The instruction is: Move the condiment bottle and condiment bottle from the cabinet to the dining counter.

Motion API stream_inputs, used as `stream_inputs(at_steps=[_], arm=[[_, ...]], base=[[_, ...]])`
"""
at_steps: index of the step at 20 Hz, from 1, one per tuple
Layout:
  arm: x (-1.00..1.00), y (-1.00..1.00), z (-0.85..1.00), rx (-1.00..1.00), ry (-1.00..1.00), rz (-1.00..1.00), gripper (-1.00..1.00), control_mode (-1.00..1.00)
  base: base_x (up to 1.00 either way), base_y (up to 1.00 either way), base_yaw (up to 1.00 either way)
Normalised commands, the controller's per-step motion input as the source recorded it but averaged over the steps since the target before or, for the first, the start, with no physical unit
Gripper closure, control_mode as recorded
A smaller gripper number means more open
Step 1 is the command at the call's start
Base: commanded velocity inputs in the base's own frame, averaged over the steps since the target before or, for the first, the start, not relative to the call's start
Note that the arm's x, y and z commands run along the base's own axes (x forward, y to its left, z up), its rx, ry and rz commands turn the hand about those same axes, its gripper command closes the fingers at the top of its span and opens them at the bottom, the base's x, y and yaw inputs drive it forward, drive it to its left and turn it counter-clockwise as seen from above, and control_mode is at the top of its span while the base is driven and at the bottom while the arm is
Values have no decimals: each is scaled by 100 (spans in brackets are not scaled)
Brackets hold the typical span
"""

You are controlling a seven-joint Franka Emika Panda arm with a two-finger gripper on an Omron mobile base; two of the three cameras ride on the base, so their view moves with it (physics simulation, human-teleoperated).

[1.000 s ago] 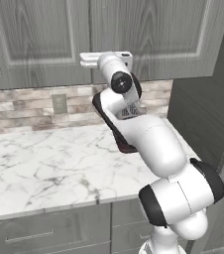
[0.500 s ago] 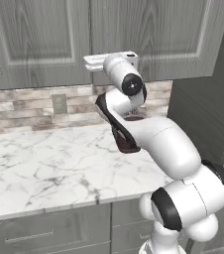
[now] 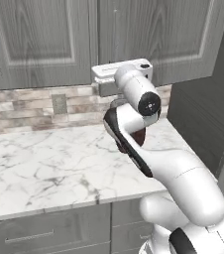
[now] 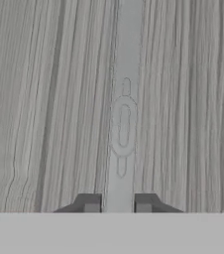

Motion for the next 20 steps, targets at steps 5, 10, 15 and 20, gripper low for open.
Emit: stream_inputs(at_steps=[5, 10, 15, 20], arm=[[-100, -8, 0, -7, 0, 2, 100, -100], [-100, -27, 0, -7, 0, 6, 100, -100], [-100, -33, 0, -5, 0, 5, 100, -100], [-100, -36, 0, -5, 0, 5, 100, -100]], base=[[0, 0, 0], [0, 0, 0], [0, 0, 0], [0, 0, 0]])
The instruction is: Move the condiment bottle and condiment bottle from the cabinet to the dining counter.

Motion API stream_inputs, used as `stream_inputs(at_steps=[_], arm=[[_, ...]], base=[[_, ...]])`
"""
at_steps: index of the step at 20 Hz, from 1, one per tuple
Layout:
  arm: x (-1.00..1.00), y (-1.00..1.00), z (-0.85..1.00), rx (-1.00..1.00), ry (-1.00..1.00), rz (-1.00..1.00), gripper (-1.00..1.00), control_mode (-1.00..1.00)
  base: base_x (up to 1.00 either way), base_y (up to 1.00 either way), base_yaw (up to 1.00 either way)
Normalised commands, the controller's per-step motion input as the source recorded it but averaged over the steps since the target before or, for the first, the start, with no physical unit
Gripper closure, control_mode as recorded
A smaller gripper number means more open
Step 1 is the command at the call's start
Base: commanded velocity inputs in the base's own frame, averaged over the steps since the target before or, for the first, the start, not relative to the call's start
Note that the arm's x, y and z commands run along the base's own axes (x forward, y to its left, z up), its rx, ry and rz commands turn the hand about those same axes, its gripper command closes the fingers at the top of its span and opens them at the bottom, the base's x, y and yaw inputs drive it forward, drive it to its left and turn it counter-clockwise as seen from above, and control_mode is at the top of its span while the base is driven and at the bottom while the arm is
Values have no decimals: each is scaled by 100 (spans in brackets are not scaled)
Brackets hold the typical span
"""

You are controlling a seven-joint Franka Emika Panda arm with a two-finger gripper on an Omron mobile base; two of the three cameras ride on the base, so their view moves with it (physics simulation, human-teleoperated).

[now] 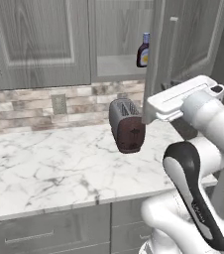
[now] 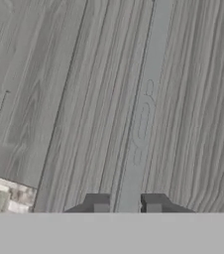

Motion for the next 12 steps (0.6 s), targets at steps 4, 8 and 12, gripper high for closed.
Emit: stream_inputs(at_steps=[4, 8, 12], arm=[[-97, -23, -4, -5, 0, 4, -100, -100], [-73, -3, -2, -6, 0, 3, -100, -100], [-100, -2, 0, -1, -2, 6, -100, -100]], base=[[0, 0, 0], [0, 0, 0], [0, 0, 0]])
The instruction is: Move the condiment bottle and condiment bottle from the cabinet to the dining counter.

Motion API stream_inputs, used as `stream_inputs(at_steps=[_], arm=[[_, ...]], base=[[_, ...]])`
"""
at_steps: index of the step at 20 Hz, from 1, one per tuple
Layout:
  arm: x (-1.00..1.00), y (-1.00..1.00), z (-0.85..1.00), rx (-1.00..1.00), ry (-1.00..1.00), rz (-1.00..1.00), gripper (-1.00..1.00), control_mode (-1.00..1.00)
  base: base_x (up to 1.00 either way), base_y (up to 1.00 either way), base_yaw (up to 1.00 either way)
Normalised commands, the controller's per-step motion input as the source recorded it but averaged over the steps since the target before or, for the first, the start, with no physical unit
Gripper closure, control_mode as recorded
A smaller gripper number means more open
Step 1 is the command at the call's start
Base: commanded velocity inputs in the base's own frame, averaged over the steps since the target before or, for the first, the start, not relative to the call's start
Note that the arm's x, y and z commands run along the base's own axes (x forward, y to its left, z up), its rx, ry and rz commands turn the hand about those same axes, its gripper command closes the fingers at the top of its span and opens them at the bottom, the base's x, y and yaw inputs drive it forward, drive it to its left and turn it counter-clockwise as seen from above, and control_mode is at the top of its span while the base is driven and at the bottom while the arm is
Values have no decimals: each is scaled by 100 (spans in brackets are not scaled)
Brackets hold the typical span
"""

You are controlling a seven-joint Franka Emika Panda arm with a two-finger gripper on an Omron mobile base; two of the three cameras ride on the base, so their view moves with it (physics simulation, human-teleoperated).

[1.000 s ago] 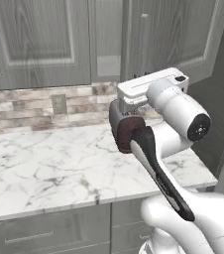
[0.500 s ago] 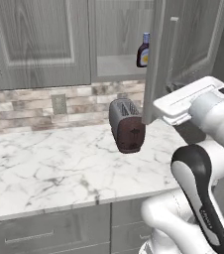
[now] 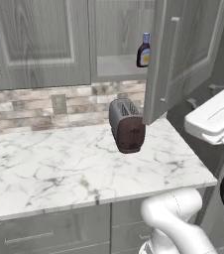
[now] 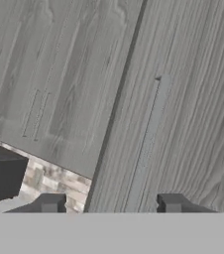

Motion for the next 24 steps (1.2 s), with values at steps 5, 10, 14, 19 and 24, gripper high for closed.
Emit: stream_inputs(at_steps=[5, 10, 14, 19, 24], arm=[[-24, 49, -4, -3, 0, -3, -100, -100], [23, 69, -20, -21, 0, -15, -100, -100], [36, 48, -5, -34, 0, -18, -100, -100], [31, 32, -6, -43, 11, -22, -100, -100], [30, 24, -17, -43, 17, -23, -100, -100]], base=[[0, 0, 0], [0, 0, 0], [0, 0, 0], [0, 0, 0], [0, 0, 0]])
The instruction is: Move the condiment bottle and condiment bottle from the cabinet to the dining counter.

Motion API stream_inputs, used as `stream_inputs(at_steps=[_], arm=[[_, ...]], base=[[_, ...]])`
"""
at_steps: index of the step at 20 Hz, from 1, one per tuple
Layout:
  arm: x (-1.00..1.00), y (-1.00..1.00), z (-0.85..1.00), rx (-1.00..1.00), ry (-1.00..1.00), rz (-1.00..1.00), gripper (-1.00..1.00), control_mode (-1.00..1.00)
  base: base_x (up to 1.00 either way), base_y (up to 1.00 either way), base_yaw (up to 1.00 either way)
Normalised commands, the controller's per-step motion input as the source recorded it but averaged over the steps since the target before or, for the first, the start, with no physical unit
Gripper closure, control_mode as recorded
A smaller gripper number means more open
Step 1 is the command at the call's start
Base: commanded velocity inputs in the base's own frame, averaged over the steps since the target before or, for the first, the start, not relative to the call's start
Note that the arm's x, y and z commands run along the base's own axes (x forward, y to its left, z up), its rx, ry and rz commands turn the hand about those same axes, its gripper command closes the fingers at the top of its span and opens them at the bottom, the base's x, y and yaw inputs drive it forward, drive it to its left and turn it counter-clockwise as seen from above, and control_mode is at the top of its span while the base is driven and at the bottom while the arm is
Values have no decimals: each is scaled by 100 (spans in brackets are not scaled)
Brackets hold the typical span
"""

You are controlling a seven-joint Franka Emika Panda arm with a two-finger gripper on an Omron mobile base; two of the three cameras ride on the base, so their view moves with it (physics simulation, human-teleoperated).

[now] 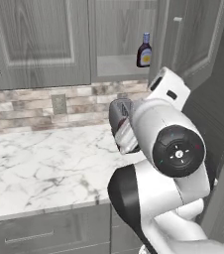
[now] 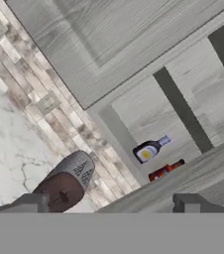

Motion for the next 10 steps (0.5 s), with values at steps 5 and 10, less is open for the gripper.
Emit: stream_inputs(at_steps=[5, 10], arm=[[35, 8, -37, -34, 5, -24, -100, -100], [40, 0, -35, -26, 0, -30, -100, -100]], base=[[0, 0, 0], [0, 0, 0]])
